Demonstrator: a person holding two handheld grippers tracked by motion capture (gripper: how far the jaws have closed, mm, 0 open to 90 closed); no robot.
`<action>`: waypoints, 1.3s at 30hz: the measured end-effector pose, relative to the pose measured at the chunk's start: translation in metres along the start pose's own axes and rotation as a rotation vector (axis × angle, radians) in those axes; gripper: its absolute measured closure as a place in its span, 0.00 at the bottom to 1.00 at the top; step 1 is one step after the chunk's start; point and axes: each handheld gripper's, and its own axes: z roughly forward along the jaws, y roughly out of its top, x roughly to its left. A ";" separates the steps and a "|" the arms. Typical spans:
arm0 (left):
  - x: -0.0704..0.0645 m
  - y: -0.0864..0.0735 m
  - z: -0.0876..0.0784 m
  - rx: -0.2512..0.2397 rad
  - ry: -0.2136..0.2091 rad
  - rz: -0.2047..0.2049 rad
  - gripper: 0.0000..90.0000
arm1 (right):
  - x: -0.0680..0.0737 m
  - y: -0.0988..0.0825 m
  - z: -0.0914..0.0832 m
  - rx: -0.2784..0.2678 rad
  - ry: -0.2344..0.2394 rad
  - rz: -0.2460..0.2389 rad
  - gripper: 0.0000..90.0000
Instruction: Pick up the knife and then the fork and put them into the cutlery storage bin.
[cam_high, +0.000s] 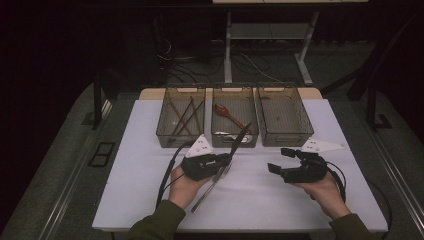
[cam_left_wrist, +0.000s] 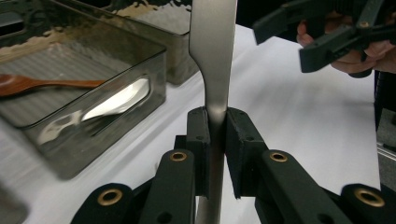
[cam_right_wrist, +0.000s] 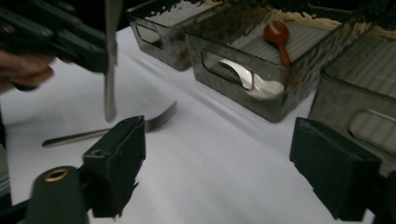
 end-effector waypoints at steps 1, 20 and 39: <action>-0.001 0.001 0.003 0.001 -0.003 -0.003 0.89 | 0.000 0.003 0.001 -0.006 0.003 0.001 0.25; -0.017 0.010 0.039 -0.018 -0.014 0.009 0.89 | 0.016 0.034 0.029 -0.052 0.132 0.021 0.53; -0.016 0.009 0.037 -0.039 -0.008 0.006 0.89 | 0.019 0.040 0.046 -0.077 0.174 0.059 0.98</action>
